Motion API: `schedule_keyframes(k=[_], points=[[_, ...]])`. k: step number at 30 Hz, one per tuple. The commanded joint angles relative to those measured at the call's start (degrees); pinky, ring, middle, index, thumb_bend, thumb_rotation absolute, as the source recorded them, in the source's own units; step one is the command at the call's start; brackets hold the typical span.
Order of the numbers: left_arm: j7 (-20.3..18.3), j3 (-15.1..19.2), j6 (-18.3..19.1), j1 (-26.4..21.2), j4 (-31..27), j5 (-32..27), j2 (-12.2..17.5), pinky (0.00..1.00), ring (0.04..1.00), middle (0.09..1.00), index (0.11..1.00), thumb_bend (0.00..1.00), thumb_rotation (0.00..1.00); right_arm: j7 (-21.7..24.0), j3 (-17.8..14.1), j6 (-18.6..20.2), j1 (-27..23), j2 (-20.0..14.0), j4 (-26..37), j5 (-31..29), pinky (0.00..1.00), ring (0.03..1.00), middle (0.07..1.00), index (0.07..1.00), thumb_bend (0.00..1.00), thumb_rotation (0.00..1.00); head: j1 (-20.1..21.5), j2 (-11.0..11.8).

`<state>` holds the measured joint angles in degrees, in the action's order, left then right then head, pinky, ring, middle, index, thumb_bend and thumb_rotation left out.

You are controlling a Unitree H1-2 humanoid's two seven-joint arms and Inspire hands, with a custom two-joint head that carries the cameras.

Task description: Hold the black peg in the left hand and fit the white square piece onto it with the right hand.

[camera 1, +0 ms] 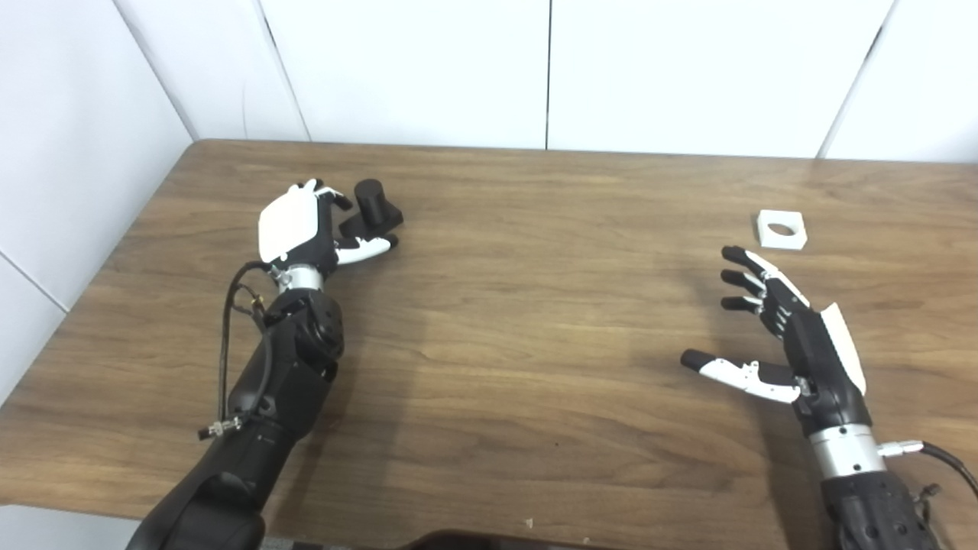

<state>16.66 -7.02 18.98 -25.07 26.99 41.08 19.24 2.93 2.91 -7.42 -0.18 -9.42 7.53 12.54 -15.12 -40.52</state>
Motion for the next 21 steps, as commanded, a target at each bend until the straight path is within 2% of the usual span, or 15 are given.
schedule_keyframes(k=[1,19,20,21], points=[[1.36,-0.15,-0.64,-2.31,0.90,-0.02,1.16,0.84,0.942,0.904,0.646,0.80,0.40,-0.43,-0.44,-0.74,-0.40,-0.44,1.74,0.26,0.71,0.832,0.907,0.846,0.80,0.24,-0.06,-0.08],[3.09,1.06,-6.44,-2.73,3.16,-6.85,-0.05,0.82,0.890,0.854,0.574,0.74,0.28,-0.57,-0.80,-0.42,0.41,-0.16,2.48,0.28,0.71,0.836,0.909,0.848,0.80,0.25,0.55,-0.52],[3.30,1.10,-6.77,-2.75,3.41,-7.14,-0.09,0.82,0.889,0.851,0.534,0.63,0.18,-0.56,-0.85,-0.29,0.47,-0.13,2.57,0.27,0.71,0.836,0.909,0.849,0.80,0.25,0.55,-0.52],[3.45,1.11,-7.00,-2.76,3.59,-7.33,-0.11,0.83,0.887,0.848,0.509,0.56,0.12,-0.55,-0.88,-0.21,0.51,-0.10,2.64,0.26,0.72,0.836,0.909,0.849,0.80,0.25,0.55,-0.52]])
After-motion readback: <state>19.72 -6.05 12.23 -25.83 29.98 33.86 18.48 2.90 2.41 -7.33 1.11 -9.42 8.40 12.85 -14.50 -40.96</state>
